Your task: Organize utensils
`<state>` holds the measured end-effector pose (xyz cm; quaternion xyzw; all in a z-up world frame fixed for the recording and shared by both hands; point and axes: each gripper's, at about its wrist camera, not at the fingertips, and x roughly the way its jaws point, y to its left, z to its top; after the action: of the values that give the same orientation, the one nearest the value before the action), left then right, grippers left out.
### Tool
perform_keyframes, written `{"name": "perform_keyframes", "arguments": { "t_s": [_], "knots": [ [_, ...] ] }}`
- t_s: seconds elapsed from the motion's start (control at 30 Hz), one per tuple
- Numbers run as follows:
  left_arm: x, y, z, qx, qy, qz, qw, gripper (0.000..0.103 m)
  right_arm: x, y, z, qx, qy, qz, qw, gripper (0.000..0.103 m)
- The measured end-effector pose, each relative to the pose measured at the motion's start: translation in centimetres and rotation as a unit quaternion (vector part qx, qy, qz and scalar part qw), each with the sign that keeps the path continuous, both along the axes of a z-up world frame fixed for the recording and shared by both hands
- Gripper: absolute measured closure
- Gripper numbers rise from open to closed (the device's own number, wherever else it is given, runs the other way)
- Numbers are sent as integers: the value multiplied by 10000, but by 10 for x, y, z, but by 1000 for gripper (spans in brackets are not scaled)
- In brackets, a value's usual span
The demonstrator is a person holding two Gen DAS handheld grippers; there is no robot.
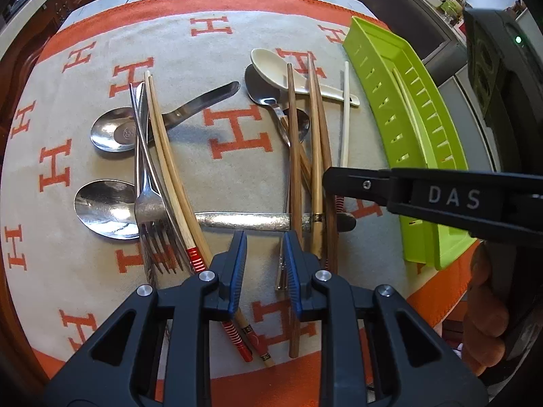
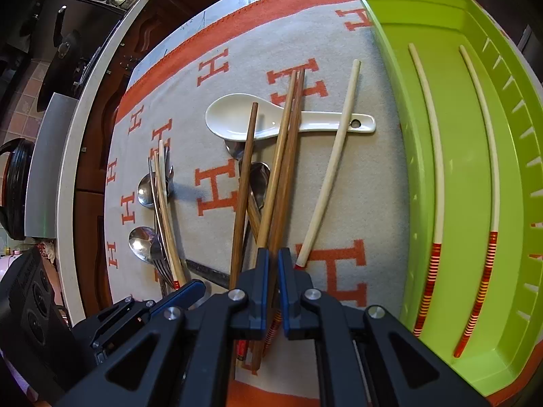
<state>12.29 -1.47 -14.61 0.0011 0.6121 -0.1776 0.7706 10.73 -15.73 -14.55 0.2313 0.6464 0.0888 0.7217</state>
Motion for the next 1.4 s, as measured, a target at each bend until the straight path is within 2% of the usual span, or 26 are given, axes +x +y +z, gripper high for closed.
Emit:
{"name": "perform_keyframes", "arguments": {
  "t_s": [0.13, 0.23, 0.4, 0.83, 0.93, 1.03, 1.1, 1.27, 1.4],
  "knots": [
    [2, -1, 3, 19, -33, 34, 10000, 83, 3, 2, -6, 31, 99, -20, 9999, 93],
    [4, -4, 4, 67, -70, 15, 10000, 83, 1, 2, -7, 135, 120, -45, 9998, 96],
    [12, -14, 4, 116, -152, -41, 9998, 83, -4, -6, -5, 294, 49, -178, 9994, 96],
    [30, -38, -9, 279, -67, -107, 9995, 83, -12, -24, 8, 582, -218, -307, 9976, 96],
    [33, -40, -14, 284, -7, -101, 9995, 87, -14, -25, 9, 627, -249, -286, 9973, 97],
    [35, -41, -16, 173, 68, -125, 9997, 97, -15, -27, 10, 684, -274, -297, 9968, 97],
    [35, -45, -16, 231, 57, -122, 9996, 98, -16, -30, 10, 725, -290, -319, 9964, 97],
    [28, -42, -2, 221, -32, -4, 9998, 99, -23, -38, 16, 859, -382, -366, 9949, 97],
    [19, -42, 24, 69, -147, 44, 9999, 99, -31, -49, 28, 950, -533, -430, 9931, 97]
  ]
}}
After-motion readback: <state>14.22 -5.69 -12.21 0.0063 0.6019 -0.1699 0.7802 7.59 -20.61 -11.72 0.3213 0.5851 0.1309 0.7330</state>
